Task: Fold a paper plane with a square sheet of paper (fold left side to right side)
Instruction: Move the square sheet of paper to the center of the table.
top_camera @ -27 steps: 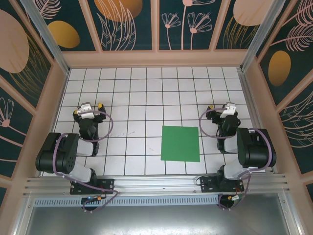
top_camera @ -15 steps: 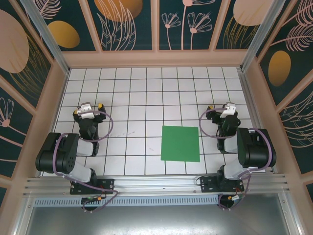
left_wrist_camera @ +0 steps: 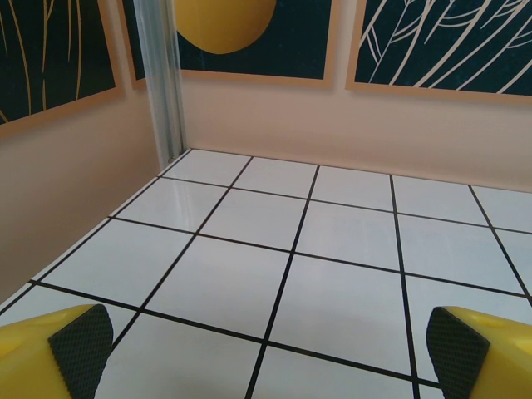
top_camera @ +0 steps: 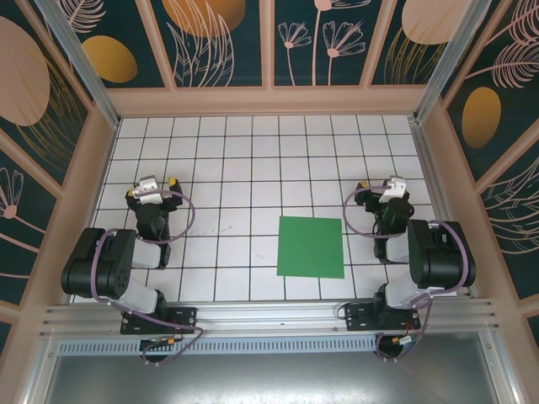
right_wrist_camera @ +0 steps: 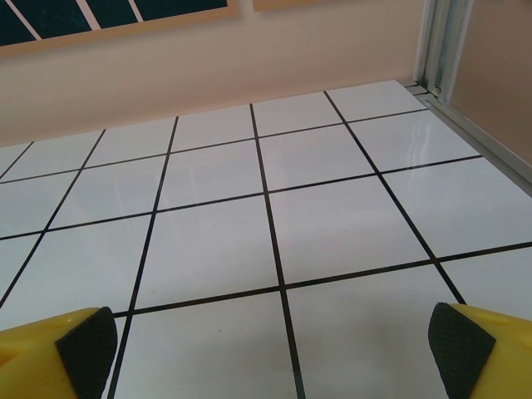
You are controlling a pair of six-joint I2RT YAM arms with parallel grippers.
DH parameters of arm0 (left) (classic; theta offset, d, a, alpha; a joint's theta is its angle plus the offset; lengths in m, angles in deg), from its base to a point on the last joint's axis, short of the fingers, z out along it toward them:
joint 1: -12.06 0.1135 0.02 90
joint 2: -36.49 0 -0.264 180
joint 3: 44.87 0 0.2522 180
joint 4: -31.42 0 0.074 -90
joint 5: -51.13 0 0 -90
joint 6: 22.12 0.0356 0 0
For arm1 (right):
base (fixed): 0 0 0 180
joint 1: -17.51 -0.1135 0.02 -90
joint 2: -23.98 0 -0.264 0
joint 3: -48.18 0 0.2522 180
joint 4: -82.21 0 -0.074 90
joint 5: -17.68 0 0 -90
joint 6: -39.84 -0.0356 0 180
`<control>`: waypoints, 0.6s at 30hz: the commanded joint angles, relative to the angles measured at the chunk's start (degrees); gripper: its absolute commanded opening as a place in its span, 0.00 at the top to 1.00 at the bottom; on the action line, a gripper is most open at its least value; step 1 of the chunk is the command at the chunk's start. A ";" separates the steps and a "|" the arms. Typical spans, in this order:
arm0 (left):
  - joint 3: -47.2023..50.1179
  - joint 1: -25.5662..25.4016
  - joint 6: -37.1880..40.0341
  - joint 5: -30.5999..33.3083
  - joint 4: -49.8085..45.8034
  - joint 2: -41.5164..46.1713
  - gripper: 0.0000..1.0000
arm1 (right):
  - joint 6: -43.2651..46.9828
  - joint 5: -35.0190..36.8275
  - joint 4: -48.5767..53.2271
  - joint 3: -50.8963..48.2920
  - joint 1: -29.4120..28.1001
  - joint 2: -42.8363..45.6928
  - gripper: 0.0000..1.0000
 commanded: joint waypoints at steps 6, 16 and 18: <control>-0.80 0.40 -0.82 1.40 -9.70 11.70 0.01 | -1.27 1.73 14.96 4.88 -0.28 13.84 0.01; -17.39 -1.30 -23.19 -18.23 -44.79 23.89 0.02 | -10.19 -1.49 58.12 19.29 -5.73 30.76 0.01; -20.25 -5.27 -24.33 -20.20 -50.13 22.62 0.02 | -12.49 -1.29 67.08 22.53 -9.08 31.19 0.01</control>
